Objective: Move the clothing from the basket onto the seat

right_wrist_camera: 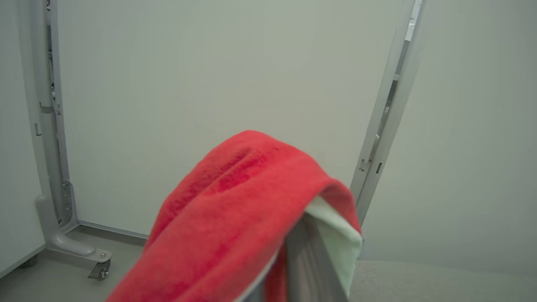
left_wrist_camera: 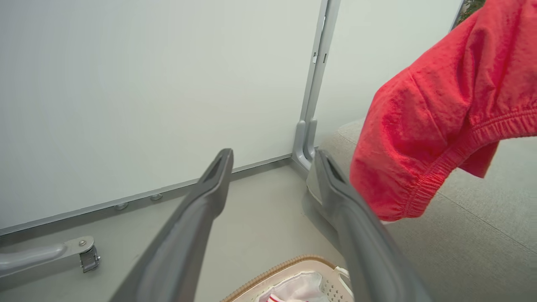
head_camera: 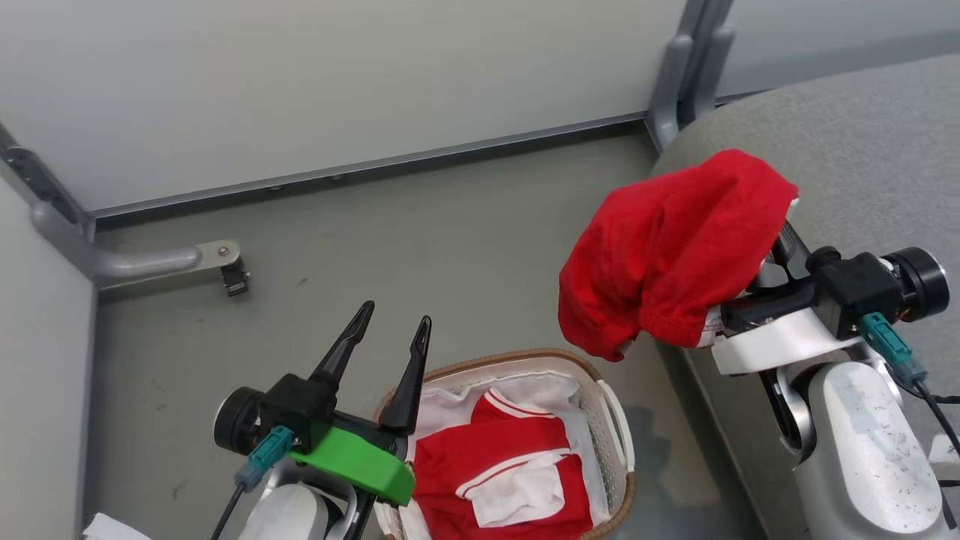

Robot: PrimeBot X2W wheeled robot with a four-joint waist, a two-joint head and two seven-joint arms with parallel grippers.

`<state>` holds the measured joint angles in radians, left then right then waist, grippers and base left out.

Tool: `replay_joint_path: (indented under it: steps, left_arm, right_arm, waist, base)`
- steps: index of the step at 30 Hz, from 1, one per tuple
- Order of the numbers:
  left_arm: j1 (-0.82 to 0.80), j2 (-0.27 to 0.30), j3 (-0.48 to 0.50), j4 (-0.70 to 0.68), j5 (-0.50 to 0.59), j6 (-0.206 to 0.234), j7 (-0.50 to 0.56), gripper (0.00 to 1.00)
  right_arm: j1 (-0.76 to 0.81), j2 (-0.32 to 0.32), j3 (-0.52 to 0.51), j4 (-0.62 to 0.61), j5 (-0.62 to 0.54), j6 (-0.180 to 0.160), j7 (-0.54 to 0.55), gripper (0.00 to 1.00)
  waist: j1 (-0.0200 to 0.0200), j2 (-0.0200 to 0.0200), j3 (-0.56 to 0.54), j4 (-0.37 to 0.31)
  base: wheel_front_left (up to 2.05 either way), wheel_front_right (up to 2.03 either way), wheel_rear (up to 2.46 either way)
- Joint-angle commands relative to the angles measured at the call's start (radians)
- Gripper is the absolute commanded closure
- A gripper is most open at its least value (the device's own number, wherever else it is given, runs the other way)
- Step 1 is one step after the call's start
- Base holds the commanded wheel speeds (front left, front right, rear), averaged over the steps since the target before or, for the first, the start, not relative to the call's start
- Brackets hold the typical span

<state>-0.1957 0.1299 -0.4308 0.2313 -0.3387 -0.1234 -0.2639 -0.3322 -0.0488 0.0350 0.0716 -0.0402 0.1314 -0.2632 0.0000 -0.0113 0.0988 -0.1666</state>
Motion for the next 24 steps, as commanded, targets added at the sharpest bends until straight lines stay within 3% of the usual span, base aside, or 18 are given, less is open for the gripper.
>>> replay_joint_path:
  steps: [1,13,18,24]
  left_arm:
    - [0.0,-0.002,0.003,-0.008,0.016,-0.005,-0.001,0.0]
    - [-0.066,0.031,-0.014,-0.025,0.049,-0.008,-0.001,0.0]
    - [-0.089,0.044,-0.036,-0.024,0.051,-0.008,-0.001,0.0]
    - [-0.119,0.053,-0.062,-0.034,0.053,-0.008,-0.001,0.0]
  right_arm:
    - [0.009,-0.003,-0.014,-0.001,0.0,-0.001,-0.002,1.0]
    - [0.008,-0.002,-0.08,-0.003,0.036,-0.001,-0.002,1.0]
    - [0.002,-0.002,-0.104,0.01,0.041,-0.001,-0.002,1.0]
    - [-0.043,-0.002,-0.136,0.03,0.024,-0.001,-0.002,1.0]
  waist:
    - [0.0,0.0113,0.031,-0.08]
    - [0.0,0.0113,0.13,-0.276]
    - [0.0,0.0113,0.161,-0.305]
    - [0.0,0.0113,0.199,-0.284]
  base:
    - [0.0,0.0,0.0]
    - [0.0,0.0,0.0]
    - [0.0,0.0,0.0]
    - [0.0,0.0,0.0]
